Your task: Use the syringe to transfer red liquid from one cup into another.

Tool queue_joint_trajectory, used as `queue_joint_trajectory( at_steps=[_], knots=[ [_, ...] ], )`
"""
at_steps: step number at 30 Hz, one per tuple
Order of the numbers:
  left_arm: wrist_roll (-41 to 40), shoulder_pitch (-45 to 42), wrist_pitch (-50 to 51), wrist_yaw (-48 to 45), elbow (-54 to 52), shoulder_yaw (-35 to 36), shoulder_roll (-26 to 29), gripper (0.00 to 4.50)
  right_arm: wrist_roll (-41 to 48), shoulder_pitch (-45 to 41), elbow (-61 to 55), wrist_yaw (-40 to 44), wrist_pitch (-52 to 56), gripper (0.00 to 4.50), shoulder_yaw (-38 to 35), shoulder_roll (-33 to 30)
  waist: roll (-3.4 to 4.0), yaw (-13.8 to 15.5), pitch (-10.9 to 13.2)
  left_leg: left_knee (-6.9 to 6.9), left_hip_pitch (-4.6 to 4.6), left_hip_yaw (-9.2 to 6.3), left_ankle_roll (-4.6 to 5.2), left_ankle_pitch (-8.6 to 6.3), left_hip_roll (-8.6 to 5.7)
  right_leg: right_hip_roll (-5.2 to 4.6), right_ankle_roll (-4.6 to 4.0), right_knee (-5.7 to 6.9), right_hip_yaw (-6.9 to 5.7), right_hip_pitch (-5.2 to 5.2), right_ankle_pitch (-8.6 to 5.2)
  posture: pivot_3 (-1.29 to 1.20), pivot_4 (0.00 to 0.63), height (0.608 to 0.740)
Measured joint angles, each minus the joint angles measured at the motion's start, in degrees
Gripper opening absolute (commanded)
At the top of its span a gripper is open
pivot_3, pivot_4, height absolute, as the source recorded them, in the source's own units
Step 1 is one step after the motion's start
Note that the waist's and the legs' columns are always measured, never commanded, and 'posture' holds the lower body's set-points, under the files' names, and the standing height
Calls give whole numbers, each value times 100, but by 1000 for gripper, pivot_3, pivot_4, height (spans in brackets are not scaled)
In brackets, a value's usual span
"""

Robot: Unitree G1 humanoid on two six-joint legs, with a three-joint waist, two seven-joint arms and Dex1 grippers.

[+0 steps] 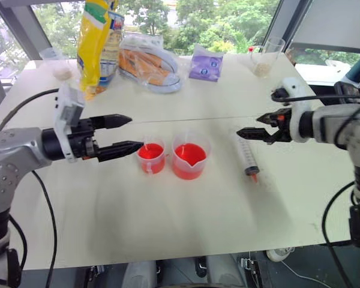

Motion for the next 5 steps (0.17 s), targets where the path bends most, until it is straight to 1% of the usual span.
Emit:
queue_joint_trajectory(
  at_steps=[3, 5],
  knots=[
    [-66, 192, 28, -60, -56, 108, 120, 4500, 466, 425, -710, 796, -365, 4464, -397, -591, 1, 22, 0, -1, 0, -2, 0, 0, 3, -3, 1, -1, 0, 2, -2, 0, 150, 740],
    [-94, 236, 52, -64, -74, 177, 128, 4500, 639, 709, -1033, 1092, -602, 4464, -639, -779, -3, 25, 1, 2, 0, -2, 0, 0, 3, -5, 1, -5, 0, 6, -2, 0, 150, 740]
  ],
)
